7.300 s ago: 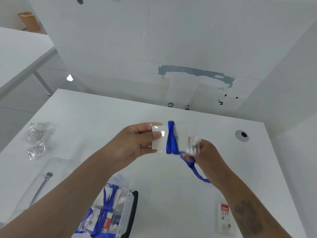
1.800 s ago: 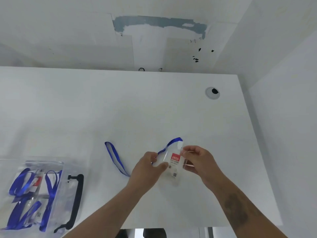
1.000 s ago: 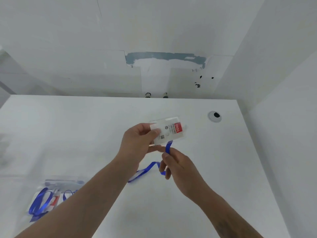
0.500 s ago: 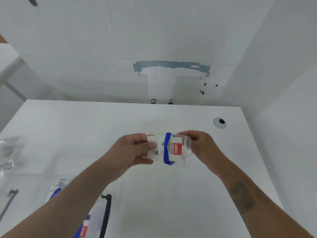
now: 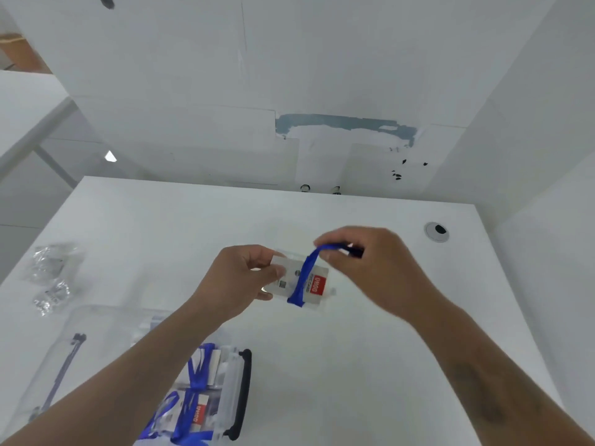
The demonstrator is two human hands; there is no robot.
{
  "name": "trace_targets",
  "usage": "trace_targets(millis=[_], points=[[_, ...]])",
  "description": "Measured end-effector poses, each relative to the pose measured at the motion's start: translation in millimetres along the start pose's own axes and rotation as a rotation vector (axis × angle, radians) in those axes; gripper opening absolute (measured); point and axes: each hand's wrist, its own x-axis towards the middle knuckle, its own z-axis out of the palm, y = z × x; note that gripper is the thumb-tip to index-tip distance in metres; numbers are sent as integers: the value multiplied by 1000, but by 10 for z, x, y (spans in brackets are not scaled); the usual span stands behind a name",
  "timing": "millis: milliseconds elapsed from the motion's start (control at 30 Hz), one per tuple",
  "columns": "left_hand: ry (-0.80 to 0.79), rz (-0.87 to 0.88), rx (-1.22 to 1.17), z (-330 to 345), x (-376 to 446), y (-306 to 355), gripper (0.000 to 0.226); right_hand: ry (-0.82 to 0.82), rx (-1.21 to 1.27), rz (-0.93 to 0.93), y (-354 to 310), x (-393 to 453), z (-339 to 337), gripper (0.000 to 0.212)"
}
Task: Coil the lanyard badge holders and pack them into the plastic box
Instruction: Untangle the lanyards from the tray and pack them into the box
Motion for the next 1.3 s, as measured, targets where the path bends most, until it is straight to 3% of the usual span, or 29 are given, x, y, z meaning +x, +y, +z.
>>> trace_targets(millis=[100,200,300,367,467,533,700,1067,1200,1300], points=[[-135,-62,-78,-269,-169,-80,12,7,259,135,-71,134,83,9],[-205,-99,-258,-528,-294,-143,14,-16,281,239,-59,61,433,16],[-166,-157,-539,-752,-338,-199,12,-90,191,275,-103,-182,908,34],[-67,-177,-598,-829,-328,-252,10,-184,77,241,-248,-414,1145,29],[95,-145,-341,-958,-353,-425,8,-306,-178,106,-600,-683,1366,30],[114,-121,-209,-1062,-421,-585,7,-339,-332,46,-822,-706,1398,26],[56,-186,-145,-1270,-688,-929,6,-252,-428,13,-997,-469,1438,12],[-77,-456,-143,-1416,-837,-1632,10,-449,-439,11,-692,-408,2249,8],[-146,-479,87,-1257,-760,-1862,9,-589,-570,51,-598,-420,2410,15],[-213,-439,353,-1117,-663,-2003,27,-721,-761,98,-566,-371,2578,22]])
